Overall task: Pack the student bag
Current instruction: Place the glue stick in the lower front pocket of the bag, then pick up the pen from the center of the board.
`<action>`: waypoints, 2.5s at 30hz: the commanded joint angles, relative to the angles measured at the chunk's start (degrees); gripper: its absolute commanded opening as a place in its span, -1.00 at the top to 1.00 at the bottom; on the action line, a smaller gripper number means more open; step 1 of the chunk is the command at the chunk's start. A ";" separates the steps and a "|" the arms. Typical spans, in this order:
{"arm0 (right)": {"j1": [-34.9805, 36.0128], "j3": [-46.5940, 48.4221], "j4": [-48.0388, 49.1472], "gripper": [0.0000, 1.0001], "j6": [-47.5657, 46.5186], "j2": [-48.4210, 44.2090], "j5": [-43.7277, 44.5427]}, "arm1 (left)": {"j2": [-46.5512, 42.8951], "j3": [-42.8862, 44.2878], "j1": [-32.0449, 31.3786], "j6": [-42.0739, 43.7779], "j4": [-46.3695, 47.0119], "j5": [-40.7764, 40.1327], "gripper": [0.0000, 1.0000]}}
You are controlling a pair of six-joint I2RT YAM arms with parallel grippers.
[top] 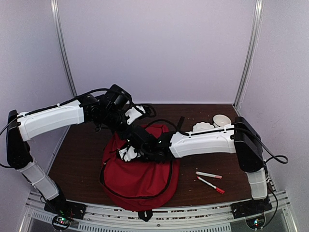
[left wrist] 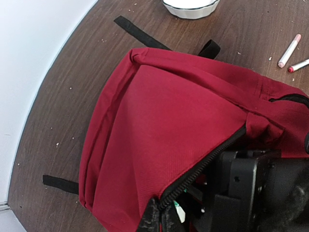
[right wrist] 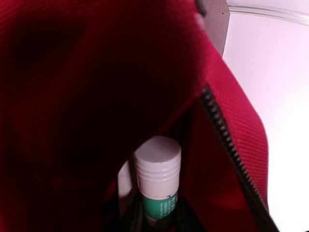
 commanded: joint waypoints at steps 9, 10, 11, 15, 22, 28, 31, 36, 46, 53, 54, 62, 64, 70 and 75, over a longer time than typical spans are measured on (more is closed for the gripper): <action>-0.82 -0.77 5.88 0.11 1.21 -1.03 3.23 | -0.49 1.86 0.18 -0.30 1.52 0.40 1.00; -0.66 -1.61 5.86 0.10 1.30 -1.63 2.80 | -0.49 1.86 0.20 -0.26 1.51 0.44 1.00; -0.53 -2.39 5.85 0.10 1.51 -2.39 2.23 | -0.49 1.86 0.21 -0.26 1.47 0.34 1.00; 0.66 -4.96 4.06 0.09 3.33 -5.60 -0.18 | -0.48 1.78 0.22 -0.26 1.53 0.19 1.00; 4.14 -8.40 -2.29 0.08 9.27 -12.72 -3.80 | -0.14 1.75 0.22 -0.26 1.52 0.25 1.00; 5.36 -11.59 -13.54 0.16 15.27 -19.94 -13.99 | -0.05 1.69 0.22 -0.27 1.51 0.20 1.00; 5.31 -14.28 -19.10 0.21 19.40 -23.96 -18.97 | -0.08 1.69 0.19 -0.28 1.53 0.27 1.00; 4.11 -24.27 -24.07 0.24 23.45 -32.20 -21.91 | -0.05 1.69 0.21 -0.26 1.46 0.18 1.00; -11.60 -41.04 -34.29 0.30 28.49 -44.49 -31.22 | 0.27 1.95 0.18 -0.31 1.35 0.89 1.00; -23.32 -45.62 -36.07 0.31 27.54 -42.88 -34.01 | 0.72 2.20 0.18 -0.26 1.20 1.39 1.00; -23.93 -46.17 -35.71 0.32 27.26 -41.87 -33.78 | 0.78 2.20 0.22 -0.38 1.26 1.49 1.00; -27.15 -46.10 -34.48 0.34 27.39 -36.67 -35.11 | 0.76 2.14 0.22 -0.37 1.24 1.49 1.00; -27.67 -45.63 -34.49 0.35 27.26 -35.42 -35.23 | 0.79 2.21 0.18 -0.35 1.14 1.56 1.00; -28.85 -44.11 -34.61 0.36 27.31 -31.71 -36.29 | 0.70 2.12 0.21 -0.43 1.23 1.68 1.00; -29.33 -42.63 -34.62 0.39 27.34 -29.40 -36.42 | 0.76 2.13 0.22 -0.43 1.26 1.68 1.00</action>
